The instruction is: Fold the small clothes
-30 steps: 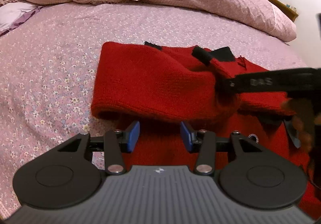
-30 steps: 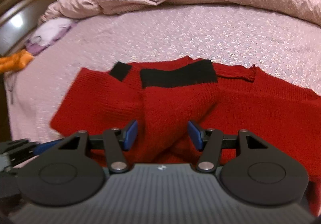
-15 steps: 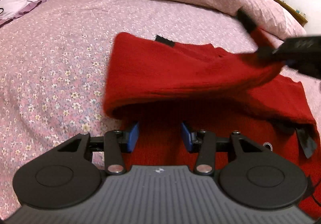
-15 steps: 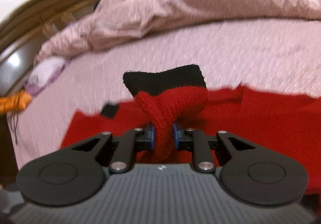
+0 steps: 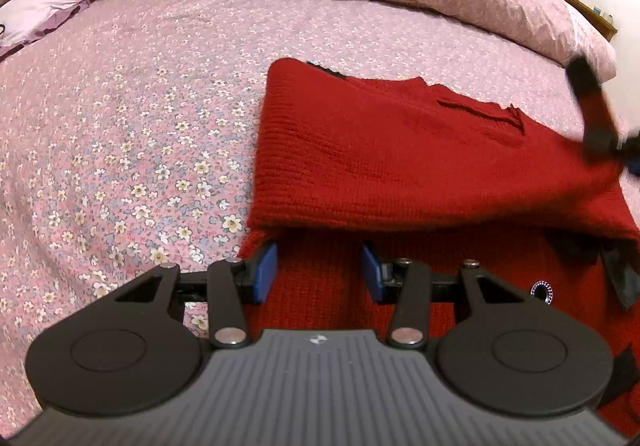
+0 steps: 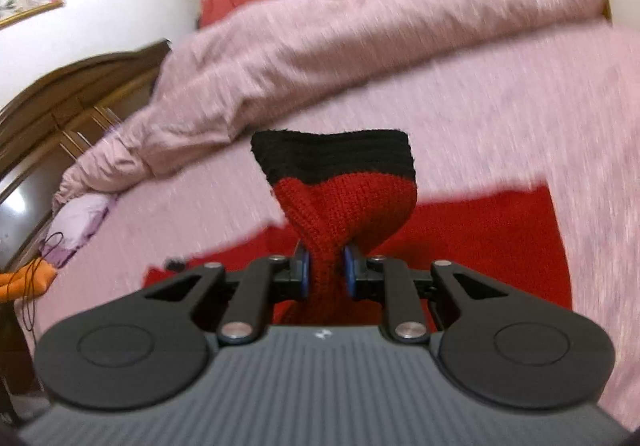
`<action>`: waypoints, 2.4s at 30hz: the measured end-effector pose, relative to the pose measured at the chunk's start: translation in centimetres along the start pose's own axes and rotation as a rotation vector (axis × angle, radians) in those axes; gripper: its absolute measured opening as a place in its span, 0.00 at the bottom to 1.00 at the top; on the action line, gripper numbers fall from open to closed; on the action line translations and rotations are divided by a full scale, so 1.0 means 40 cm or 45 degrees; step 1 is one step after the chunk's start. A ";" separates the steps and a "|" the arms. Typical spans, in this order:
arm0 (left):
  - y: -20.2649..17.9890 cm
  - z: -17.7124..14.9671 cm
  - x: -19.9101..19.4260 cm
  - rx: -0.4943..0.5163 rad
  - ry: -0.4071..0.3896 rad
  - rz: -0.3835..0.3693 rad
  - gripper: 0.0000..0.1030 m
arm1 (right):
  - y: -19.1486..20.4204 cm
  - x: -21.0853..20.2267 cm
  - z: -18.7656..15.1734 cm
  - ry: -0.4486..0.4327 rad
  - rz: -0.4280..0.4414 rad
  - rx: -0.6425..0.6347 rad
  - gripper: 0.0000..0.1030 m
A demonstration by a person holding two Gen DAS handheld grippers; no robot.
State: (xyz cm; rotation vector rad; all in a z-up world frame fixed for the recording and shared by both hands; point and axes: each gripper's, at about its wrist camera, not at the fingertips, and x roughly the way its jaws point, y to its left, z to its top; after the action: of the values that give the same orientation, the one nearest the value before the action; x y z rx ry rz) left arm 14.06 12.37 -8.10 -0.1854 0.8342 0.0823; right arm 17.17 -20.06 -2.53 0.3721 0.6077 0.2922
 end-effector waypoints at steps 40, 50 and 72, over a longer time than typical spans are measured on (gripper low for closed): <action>-0.019 -0.008 0.011 0.054 0.004 0.062 0.50 | -0.159 -0.007 0.042 0.022 -0.068 -0.190 0.13; -0.026 -0.007 0.013 0.089 0.008 0.033 0.50 | -0.203 0.016 0.048 -0.038 -0.215 -0.132 0.13; -0.061 0.124 0.011 0.213 -0.088 -0.009 0.51 | -0.172 -0.054 0.039 0.013 -0.242 -0.241 0.29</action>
State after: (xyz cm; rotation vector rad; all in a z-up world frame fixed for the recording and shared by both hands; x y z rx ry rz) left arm 18.31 10.95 -4.83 -0.0281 0.7678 0.0123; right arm 17.52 -27.42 -3.16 0.1297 0.6151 0.1671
